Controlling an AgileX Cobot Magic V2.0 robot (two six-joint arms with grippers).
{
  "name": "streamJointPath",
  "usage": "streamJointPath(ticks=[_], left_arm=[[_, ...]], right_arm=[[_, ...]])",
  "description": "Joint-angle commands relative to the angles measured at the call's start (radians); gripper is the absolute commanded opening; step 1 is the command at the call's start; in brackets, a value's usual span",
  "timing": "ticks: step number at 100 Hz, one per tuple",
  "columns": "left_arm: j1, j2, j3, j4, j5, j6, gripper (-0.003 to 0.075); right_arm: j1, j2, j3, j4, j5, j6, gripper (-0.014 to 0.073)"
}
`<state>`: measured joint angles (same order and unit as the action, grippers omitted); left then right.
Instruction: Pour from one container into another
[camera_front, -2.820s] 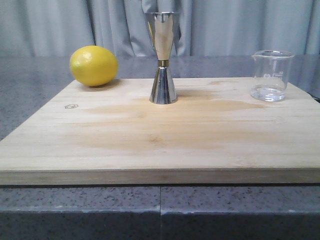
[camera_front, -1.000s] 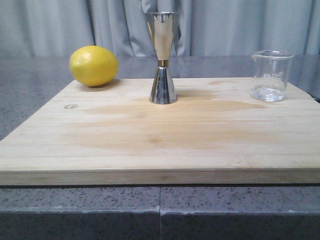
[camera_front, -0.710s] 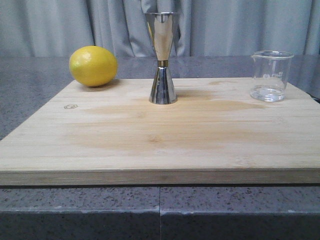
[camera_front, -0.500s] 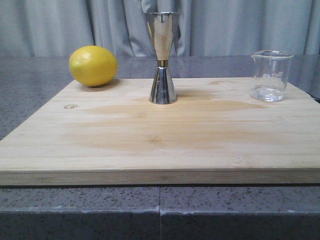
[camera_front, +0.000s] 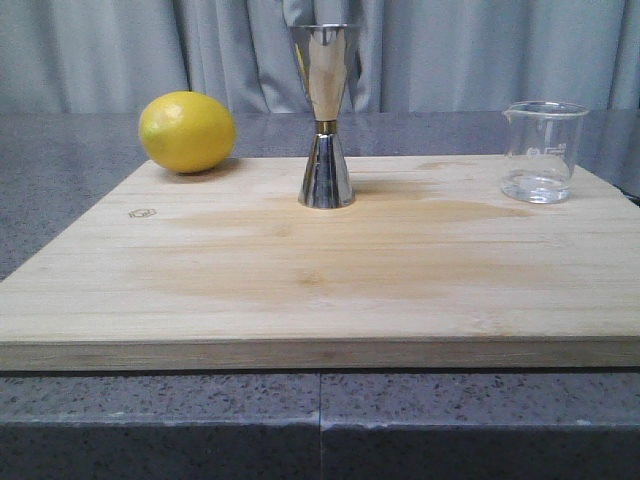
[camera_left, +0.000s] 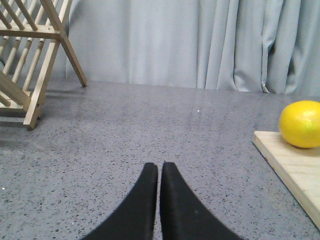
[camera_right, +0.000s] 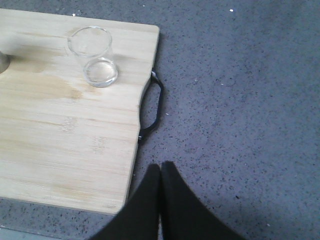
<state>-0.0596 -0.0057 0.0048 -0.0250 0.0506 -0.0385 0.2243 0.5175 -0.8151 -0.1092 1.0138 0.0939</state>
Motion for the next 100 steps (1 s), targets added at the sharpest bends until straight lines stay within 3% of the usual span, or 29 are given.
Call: streamJointPath(ticks=[1,17,27,45,60,96,100], left_arm=[[-0.010,-0.022,0.027,-0.004,-0.082,-0.001,-0.0019],[-0.010,-0.022,0.027,-0.004,-0.082,-0.001,-0.0019],[-0.010,-0.022,0.027,-0.004,-0.082,-0.001,-0.0019],[-0.010,-0.022,0.027,-0.004,-0.082,-0.001,-0.0019],[-0.010,-0.022,0.027,-0.004,-0.082,-0.001,-0.0019],[-0.010,-0.022,0.027,-0.004,-0.082,-0.001,-0.0019],[-0.010,-0.022,0.027,-0.004,-0.082,-0.001,-0.0019]], right_arm=[[-0.007,-0.001,-0.025,-0.019,-0.059,-0.001,-0.0071],[-0.007,-0.019,-0.020,-0.019,-0.066,-0.001,-0.0071],[-0.062,-0.079,0.008,-0.022,-0.088,0.005,-0.0071],[-0.228,-0.263,0.217,0.156,-0.410,0.005,-0.0072],[-0.326,-0.411,0.442,0.180,-0.628,0.005,-0.0071],[-0.291,-0.546,0.837,0.180,-1.079,0.005,-0.0071],[-0.285,-0.546,0.833,0.180,-1.042,0.005,-0.0071]])
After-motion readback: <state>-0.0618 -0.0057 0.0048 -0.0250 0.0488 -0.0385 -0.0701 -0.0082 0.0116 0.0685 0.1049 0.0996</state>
